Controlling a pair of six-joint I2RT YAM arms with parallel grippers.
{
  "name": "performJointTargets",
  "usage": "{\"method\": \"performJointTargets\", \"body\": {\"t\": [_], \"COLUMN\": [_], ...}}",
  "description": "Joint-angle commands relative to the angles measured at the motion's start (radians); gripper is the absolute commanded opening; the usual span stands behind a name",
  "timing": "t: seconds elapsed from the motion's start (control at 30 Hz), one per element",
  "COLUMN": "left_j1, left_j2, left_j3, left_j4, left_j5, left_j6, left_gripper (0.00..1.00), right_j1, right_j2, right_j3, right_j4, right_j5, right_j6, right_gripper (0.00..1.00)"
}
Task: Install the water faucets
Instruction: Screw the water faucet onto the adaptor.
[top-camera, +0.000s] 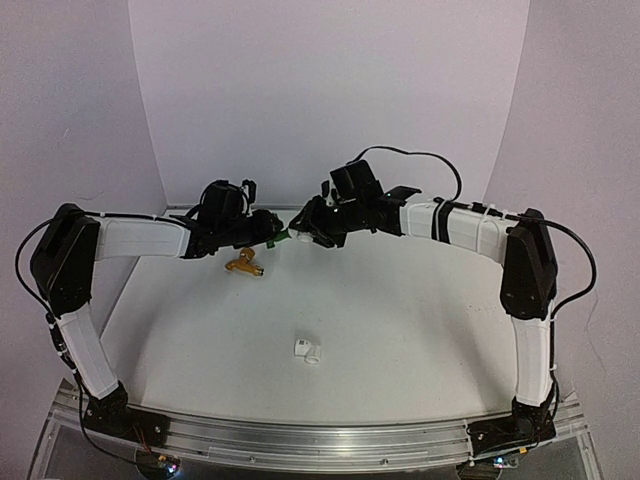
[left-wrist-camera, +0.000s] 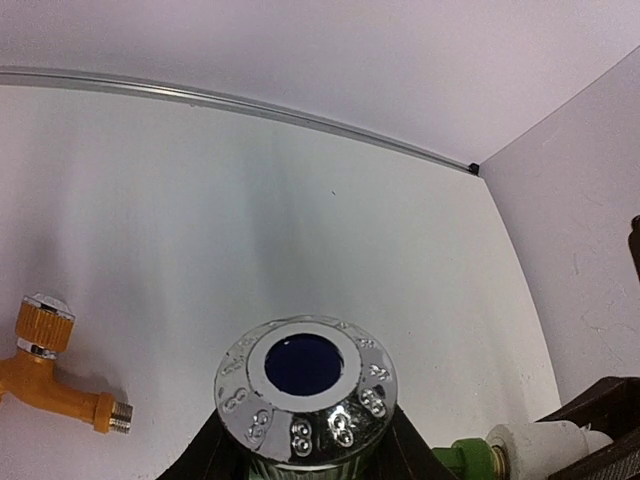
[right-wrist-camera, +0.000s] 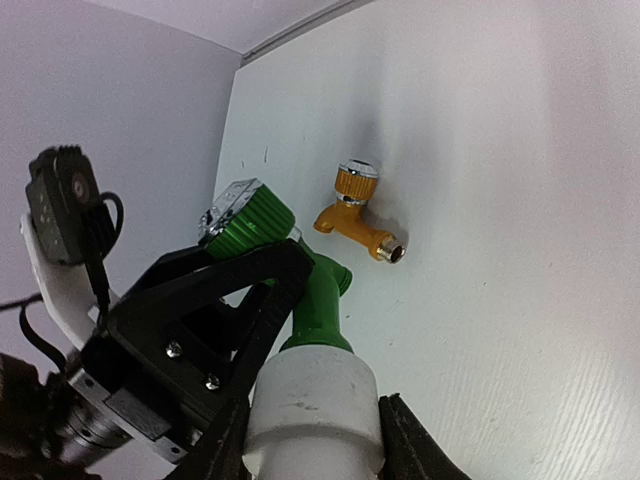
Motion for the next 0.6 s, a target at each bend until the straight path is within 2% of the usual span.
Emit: {"method": "performJointTargets", "body": {"t": [0.0, 0.1, 0.27, 0.4, 0.57], "left_j1": [-0.024, -0.035, -0.037, -0.030, -0.012], "left_j2": [-0.062, -0.058, -0.075, -0.090, -0.085], "left_j3": [0.035, 0.028, -0.012, -0.046, -0.042], "left_j4": [0.181, 0.181, 0.181, 0.177, 0.133], "left_j5": [-0.102, -0.101, -0.103, -0.119, -0.098], "left_j6": [0.035, 0.048, 0.046, 0.046, 0.030], "left_gripper": [0.00, 0.00, 0.00, 0.00, 0.00], "right_j1": [-0.001, 0.000, -0.001, -0.003, -0.004], "right_j2": [0.005, -0.013, -0.056, -0.085, -0.150], "right_j3": [-0.004, -0.002, -0.040, -0.083, -0.149], "right_j4": [-0.007, 0.022, 0.036, 0.044, 0.046], "right_j5": [0.025, 0.034, 0.061, 0.072, 0.092], "right_j6": [0.464, 0.529, 0.514, 0.467, 0.381], "right_gripper": [0.00, 0.03, 0.23, 0.44, 0.76]}}
